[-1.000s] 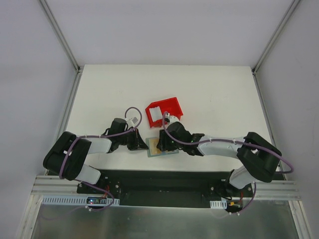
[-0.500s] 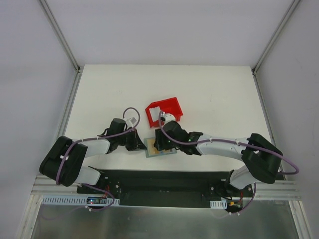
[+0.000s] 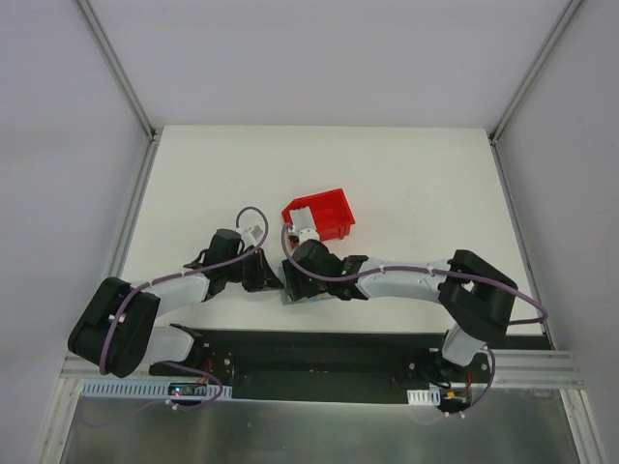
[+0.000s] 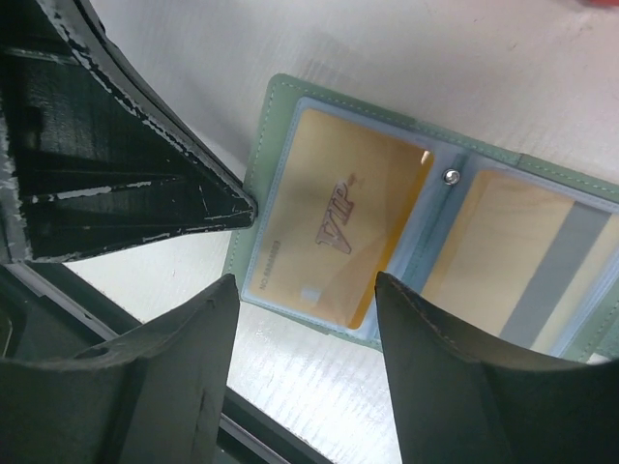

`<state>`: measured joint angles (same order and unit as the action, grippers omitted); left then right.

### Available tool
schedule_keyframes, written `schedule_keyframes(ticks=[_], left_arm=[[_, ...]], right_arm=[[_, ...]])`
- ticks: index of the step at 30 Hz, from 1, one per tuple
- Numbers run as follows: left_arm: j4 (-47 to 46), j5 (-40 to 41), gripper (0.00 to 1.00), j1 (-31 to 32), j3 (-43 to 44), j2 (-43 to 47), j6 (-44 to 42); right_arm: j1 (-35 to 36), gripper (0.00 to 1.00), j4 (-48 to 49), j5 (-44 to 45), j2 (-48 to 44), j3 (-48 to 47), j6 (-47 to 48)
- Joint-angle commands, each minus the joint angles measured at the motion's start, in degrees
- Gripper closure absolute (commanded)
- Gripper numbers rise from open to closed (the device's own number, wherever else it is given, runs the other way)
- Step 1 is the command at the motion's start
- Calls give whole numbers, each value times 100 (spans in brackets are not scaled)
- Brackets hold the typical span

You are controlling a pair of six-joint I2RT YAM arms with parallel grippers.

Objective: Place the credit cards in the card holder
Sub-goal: Insert the credit card into the card holder.

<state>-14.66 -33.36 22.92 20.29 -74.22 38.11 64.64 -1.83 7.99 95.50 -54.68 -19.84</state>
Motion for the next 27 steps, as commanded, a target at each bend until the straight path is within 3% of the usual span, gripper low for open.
schedule_keyframes(ticks=[1,15,24,27], left_arm=[[24,5,100,37,-34,214,30],[24,-100,100,37,-26,285,30],[33,-126,100,37,18,232,-5],[24,-144,100,37,27,223,-5]], right_arm=[[101,38,-283,203,144,-368,138],[189,35,-758,502,513,-764,199],[198,58,-1048,809,460,-808,199],[189,56,-1039,810,399,-808,199]])
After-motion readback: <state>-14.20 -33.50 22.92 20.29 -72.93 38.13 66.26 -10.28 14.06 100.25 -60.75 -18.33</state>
